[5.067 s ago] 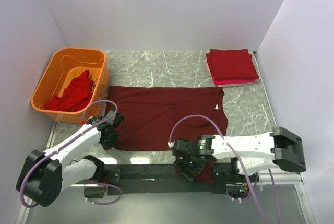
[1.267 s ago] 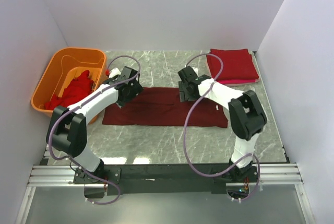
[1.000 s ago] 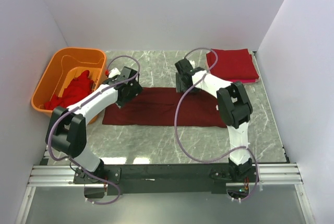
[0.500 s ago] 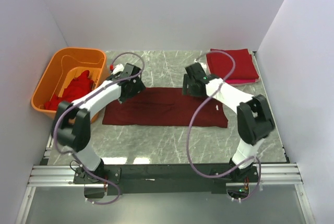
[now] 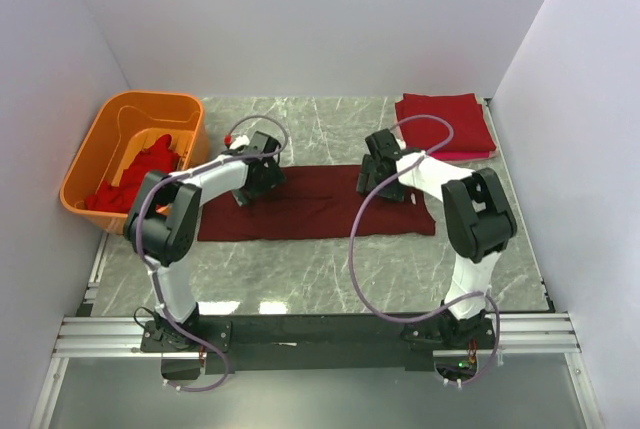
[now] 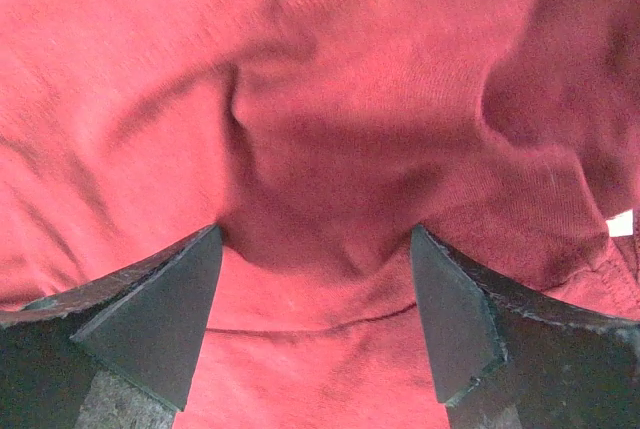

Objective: Fold and stack the t-shirts
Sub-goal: Fold the tshirt

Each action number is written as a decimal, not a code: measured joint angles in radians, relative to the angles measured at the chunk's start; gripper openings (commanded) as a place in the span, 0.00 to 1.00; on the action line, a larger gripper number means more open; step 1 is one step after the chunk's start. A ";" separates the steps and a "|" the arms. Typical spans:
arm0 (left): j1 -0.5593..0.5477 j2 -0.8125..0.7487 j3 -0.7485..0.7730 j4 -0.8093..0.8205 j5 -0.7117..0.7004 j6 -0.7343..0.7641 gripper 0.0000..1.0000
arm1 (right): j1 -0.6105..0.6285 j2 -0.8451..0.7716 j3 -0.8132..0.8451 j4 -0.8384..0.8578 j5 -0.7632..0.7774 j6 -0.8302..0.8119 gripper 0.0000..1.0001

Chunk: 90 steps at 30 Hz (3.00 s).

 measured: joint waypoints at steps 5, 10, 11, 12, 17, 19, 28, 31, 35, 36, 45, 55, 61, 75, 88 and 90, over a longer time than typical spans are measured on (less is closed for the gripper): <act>-0.002 -0.147 -0.182 0.055 0.075 -0.040 0.99 | 0.001 0.115 0.169 -0.032 -0.055 -0.043 0.83; -0.062 -0.341 -0.382 0.020 0.185 -0.105 0.99 | 0.031 0.290 0.439 -0.084 -0.145 -0.145 0.84; -0.087 -0.373 -0.408 -0.006 0.211 -0.115 0.99 | 0.042 0.336 0.515 -0.100 -0.163 -0.169 0.84; -0.108 -0.391 -0.420 -0.027 0.233 -0.120 1.00 | 0.051 0.378 0.586 -0.120 -0.176 -0.190 0.84; -0.223 -0.413 -0.428 -0.129 0.357 -0.110 0.99 | 0.109 0.592 0.948 -0.173 -0.224 -0.348 0.84; -0.256 -0.426 -0.428 -0.161 0.402 -0.097 0.99 | 0.125 0.613 0.993 -0.182 -0.237 -0.403 0.85; -0.275 -0.493 -0.294 -0.261 0.381 0.025 1.00 | 0.113 0.460 0.922 -0.166 -0.245 -0.422 0.88; -0.275 -0.492 -0.295 -0.257 0.362 0.086 0.99 | 0.110 0.303 0.746 -0.135 -0.263 -0.330 0.88; -0.293 -0.498 -0.391 -0.186 0.423 0.149 0.99 | 0.136 0.114 0.452 -0.087 -0.299 -0.221 0.90; -0.304 -0.498 -0.417 -0.182 0.441 0.158 0.99 | 0.151 0.091 0.397 -0.078 -0.306 -0.200 0.90; -0.365 -0.476 -0.500 -0.155 0.525 0.209 0.99 | 0.204 0.167 0.282 -0.055 -0.344 -0.110 0.90; -0.374 -0.282 -0.353 -0.027 0.688 0.212 0.99 | 0.067 0.476 0.753 -0.202 -0.413 -0.118 0.90; -0.377 -0.077 -0.126 0.068 0.709 0.217 0.99 | -0.029 0.733 1.195 -0.278 -0.494 -0.149 0.90; -0.395 -0.166 -0.027 0.004 0.565 0.253 1.00 | -0.093 0.505 0.990 -0.160 -0.543 -0.129 0.93; -0.369 -0.671 -0.452 -0.015 0.296 0.108 0.99 | -0.070 -0.452 -0.083 0.124 -0.340 0.047 0.94; -0.354 -0.704 -0.539 -0.021 0.293 0.078 0.97 | -0.066 -0.517 -0.241 0.127 -0.331 0.060 0.93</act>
